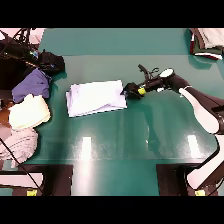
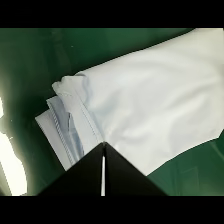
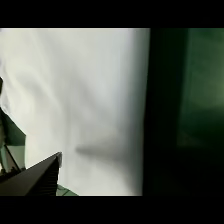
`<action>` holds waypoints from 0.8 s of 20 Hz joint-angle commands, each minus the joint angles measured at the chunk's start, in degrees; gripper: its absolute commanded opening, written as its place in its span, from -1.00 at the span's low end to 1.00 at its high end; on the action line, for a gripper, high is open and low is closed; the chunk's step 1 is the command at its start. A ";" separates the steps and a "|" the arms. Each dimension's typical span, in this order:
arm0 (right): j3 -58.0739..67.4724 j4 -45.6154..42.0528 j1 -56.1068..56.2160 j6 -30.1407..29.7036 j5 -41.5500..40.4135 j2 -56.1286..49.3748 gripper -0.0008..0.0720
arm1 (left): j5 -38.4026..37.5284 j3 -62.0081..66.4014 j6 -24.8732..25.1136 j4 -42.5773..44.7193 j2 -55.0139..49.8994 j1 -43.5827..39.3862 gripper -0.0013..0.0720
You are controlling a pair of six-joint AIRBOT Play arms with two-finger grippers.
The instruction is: Fold the shirts.
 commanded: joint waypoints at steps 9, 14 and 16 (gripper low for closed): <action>8.17 3.48 8.44 -8.33 -12.28 -2.05 -0.94 | -0.11 -0.02 -0.02 -0.04 -0.04 0.02 -0.91; 4.61 -2.03 3.69 -7.04 -8.79 5.62 -0.94 | -2.38 -0.02 0.02 0.00 -0.04 0.02 -0.91; -2.89 -5.86 -2.38 -6.56 -10.25 13.64 -0.95 | -2.21 -0.02 0.02 0.00 -0.04 0.02 -0.91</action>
